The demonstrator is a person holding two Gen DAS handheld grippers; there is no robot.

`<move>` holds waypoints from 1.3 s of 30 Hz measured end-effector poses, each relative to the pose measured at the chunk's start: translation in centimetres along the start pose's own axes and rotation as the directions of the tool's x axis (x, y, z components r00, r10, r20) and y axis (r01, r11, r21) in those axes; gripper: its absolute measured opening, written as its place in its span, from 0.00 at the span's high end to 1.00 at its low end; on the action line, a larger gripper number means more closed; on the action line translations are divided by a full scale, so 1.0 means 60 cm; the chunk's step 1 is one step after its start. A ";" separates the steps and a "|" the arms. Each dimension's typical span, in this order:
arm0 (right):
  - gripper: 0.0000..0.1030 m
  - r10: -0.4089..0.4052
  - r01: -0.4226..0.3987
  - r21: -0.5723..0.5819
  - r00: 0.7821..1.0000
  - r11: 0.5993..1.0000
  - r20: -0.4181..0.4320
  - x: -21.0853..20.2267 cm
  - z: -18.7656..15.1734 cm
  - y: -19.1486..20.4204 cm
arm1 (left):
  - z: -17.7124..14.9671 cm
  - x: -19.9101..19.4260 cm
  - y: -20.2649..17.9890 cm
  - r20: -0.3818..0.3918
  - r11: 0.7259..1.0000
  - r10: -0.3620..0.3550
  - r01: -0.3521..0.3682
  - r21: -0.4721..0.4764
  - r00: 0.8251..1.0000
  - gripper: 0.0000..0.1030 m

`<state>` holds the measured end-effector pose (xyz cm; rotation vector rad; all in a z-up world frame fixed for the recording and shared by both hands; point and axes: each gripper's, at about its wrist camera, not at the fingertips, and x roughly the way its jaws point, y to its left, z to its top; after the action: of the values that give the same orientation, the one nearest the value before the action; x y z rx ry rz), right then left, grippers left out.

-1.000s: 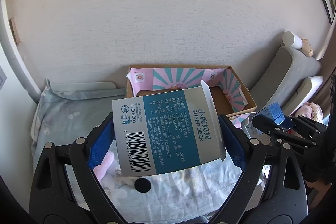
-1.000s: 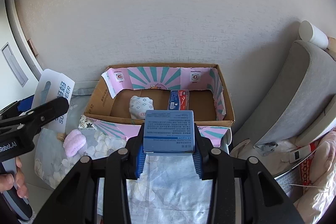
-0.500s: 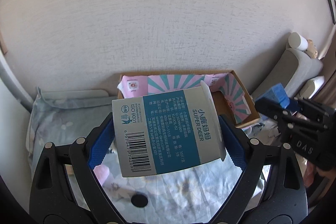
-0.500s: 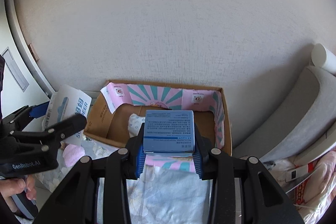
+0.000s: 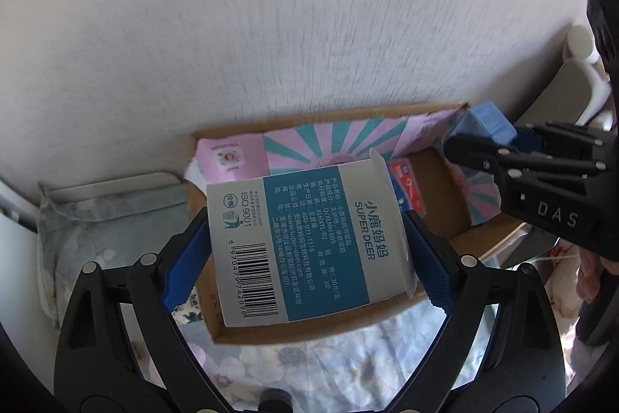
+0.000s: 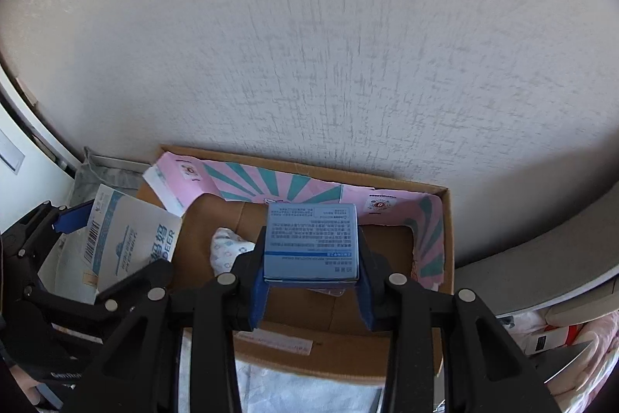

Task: Organize objects

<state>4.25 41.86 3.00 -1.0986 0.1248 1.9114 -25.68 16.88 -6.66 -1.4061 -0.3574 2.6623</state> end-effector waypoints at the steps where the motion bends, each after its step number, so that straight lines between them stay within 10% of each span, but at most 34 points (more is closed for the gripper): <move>1: 0.66 0.000 0.000 0.001 1.000 1.000 -0.014 0.010 0.002 -0.002 | 0.001 0.012 -0.002 -0.017 1.000 0.004 -0.004 0.008 1.000 0.11; 25: 0.66 0.037 -0.029 0.043 0.977 0.999 -0.209 0.118 0.006 -0.026 | -0.014 0.109 -0.032 -0.207 0.991 0.052 -0.025 0.130 0.977 0.05; 27: 0.48 0.030 -0.016 0.057 0.968 0.998 -0.248 0.127 0.008 -0.026 | -0.016 0.109 -0.037 -0.219 0.987 0.073 -0.038 0.159 0.973 0.00; 29: 0.10 0.016 0.003 0.069 0.960 0.998 -0.281 0.136 0.008 -0.027 | -0.019 0.107 -0.041 -0.227 0.983 0.081 -0.041 0.177 0.970 0.00; 39: 0.06 0.036 -0.012 0.093 0.965 0.996 -0.259 0.122 0.001 -0.034 | -0.030 0.084 -0.028 -0.226 0.982 0.100 -0.060 0.180 0.969 0.00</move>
<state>4.25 47.84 -1.70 -1.2868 0.3698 1.7562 -27.06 19.83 -11.21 -1.6858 -0.0472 2.4769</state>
